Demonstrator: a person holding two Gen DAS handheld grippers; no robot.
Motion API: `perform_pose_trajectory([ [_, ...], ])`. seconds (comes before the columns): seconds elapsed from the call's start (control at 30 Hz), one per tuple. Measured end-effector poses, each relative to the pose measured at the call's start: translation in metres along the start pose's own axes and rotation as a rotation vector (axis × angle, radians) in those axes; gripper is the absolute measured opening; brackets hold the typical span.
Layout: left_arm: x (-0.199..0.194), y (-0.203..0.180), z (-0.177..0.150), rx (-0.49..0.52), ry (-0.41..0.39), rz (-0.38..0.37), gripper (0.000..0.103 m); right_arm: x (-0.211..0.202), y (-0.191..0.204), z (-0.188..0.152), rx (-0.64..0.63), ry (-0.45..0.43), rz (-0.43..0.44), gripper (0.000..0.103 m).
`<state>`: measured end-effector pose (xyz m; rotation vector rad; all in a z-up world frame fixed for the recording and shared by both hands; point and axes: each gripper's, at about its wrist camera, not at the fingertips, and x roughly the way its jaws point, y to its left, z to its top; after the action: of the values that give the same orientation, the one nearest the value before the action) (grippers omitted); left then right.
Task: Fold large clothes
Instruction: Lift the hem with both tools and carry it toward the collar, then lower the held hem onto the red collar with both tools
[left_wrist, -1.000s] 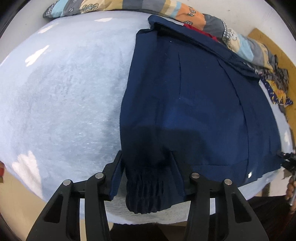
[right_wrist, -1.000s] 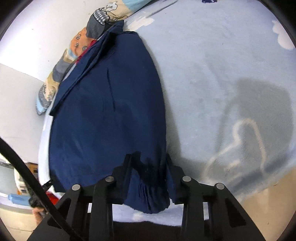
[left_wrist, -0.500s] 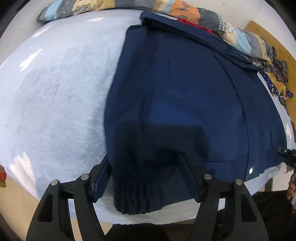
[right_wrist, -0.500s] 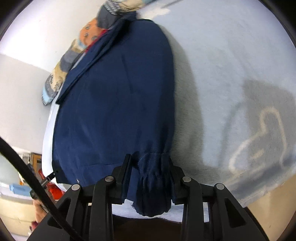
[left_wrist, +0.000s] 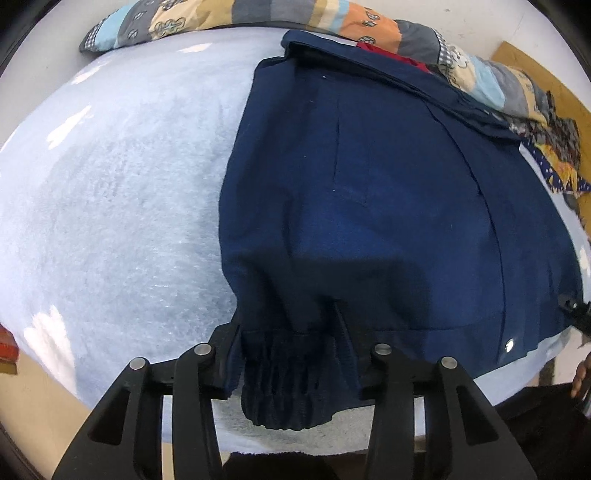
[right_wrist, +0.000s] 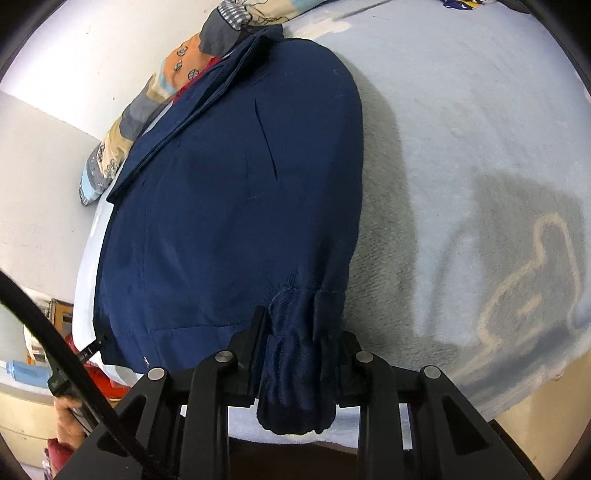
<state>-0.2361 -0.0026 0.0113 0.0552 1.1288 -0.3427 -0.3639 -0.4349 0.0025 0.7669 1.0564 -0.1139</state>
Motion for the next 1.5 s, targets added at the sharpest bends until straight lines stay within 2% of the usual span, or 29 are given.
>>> perform_pose_trajectory([
  [0.07,0.001,-0.004,0.000,0.002,0.007,-0.014,0.056,-0.002,-0.004,-0.001,0.008,-0.005,0.004,0.031],
  [0.13,0.004,-0.010,0.002,0.033,0.026,-0.049,0.084,-0.002,-0.005,-0.002,0.020,-0.008,0.012,0.031],
  [0.2,0.010,-0.020,0.000,0.088,0.048,-0.035,0.091,-0.004,-0.009,-0.003,0.040,-0.013,0.021,0.031],
  [0.27,0.012,-0.028,-0.003,0.119,0.042,0.008,0.091,-0.009,-0.017,-0.005,0.061,-0.021,0.032,0.032],
  [0.37,0.010,-0.028,-0.003,0.121,0.035,0.017,0.084,-0.008,-0.016,-0.003,0.078,-0.013,0.037,0.032],
  [0.4,0.008,-0.024,-0.003,0.113,0.028,0.020,0.074,-0.008,-0.015,-0.002,0.074,-0.008,0.034,0.032],
  [0.43,0.006,-0.021,-0.002,0.101,0.019,0.030,0.059,-0.007,-0.014,-0.002,0.074,-0.005,0.032,0.032],
  [0.53,-0.001,-0.007,0.000,0.039,0.000,0.031,0.031,-0.005,-0.005,0.000,0.062,0.000,0.016,0.032],
  [0.6,-0.004,-0.003,0.001,0.015,-0.007,0.006,0.028,-0.009,0.000,0.000,0.038,-0.009,0.021,0.021],
  [0.67,-0.008,-0.005,0.000,0.031,-0.024,0.008,0.026,-0.013,0.005,0.000,0.023,-0.031,0.033,0.016],
  [0.77,-0.019,-0.002,0.006,0.023,-0.075,-0.026,0.025,-0.025,0.010,0.001,0.007,-0.074,0.087,0.015],
  [0.9,-0.041,0.008,0.011,-0.042,-0.175,-0.099,0.025,-0.044,0.014,0.005,0.003,-0.149,0.184,0.015],
  [1.07,-0.052,0.007,0.017,-0.077,-0.265,-0.127,0.025,-0.055,0.022,0.008,-0.017,-0.209,0.244,0.015],
  [1.17,-0.050,0.009,0.019,-0.095,-0.280,-0.142,0.025,-0.058,0.025,0.010,-0.025,-0.224,0.261,0.015],
  [1.33,-0.048,0.000,0.025,-0.078,-0.302,-0.121,0.025,-0.059,0.029,0.013,-0.028,-0.245,0.281,0.015],
  [1.5,-0.054,-0.009,0.024,-0.021,-0.326,-0.080,0.022,-0.061,0.033,0.014,-0.036,-0.253,0.288,0.015],
])
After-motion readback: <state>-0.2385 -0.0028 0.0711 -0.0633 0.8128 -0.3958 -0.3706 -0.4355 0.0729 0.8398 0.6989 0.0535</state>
